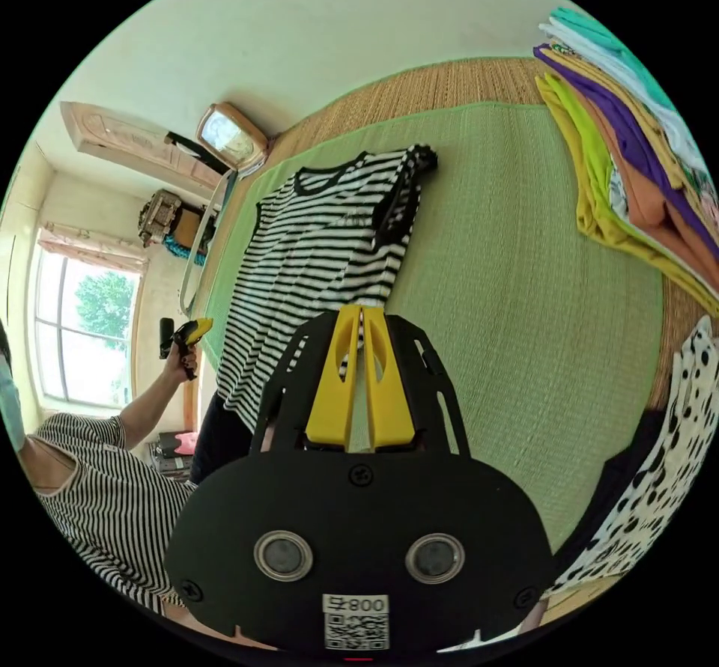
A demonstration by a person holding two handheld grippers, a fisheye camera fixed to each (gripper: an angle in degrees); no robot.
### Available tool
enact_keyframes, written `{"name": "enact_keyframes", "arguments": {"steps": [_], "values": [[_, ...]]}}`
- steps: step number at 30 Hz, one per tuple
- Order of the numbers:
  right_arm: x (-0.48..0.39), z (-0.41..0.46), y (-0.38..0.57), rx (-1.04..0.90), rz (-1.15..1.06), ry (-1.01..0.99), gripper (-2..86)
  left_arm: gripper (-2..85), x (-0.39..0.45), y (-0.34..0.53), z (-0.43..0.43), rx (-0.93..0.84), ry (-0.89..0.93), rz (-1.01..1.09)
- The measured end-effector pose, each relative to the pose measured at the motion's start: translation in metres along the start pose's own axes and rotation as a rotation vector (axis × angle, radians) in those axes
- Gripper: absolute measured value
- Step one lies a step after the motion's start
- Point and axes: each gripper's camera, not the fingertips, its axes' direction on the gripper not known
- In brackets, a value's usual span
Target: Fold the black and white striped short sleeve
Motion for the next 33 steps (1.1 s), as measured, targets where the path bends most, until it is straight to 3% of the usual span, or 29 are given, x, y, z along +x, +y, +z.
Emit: {"name": "enact_keyframes", "arguments": {"steps": [7,19,33], "values": [[-0.06,0.056,0.09,-0.145,0.0,0.116,5.7,8.1,-0.031,0.089,0.019,-0.084,-0.063,-0.102],[-0.115,0.127,0.1,-0.251,-0.038,0.331,4.2,6.5,-0.06,0.111,0.068,-0.115,-0.121,-0.099],[-0.111,0.131,0.119,-0.28,0.001,0.249,0.6,0.6,-0.079,0.142,0.087,-0.047,-0.037,-0.125]]}}
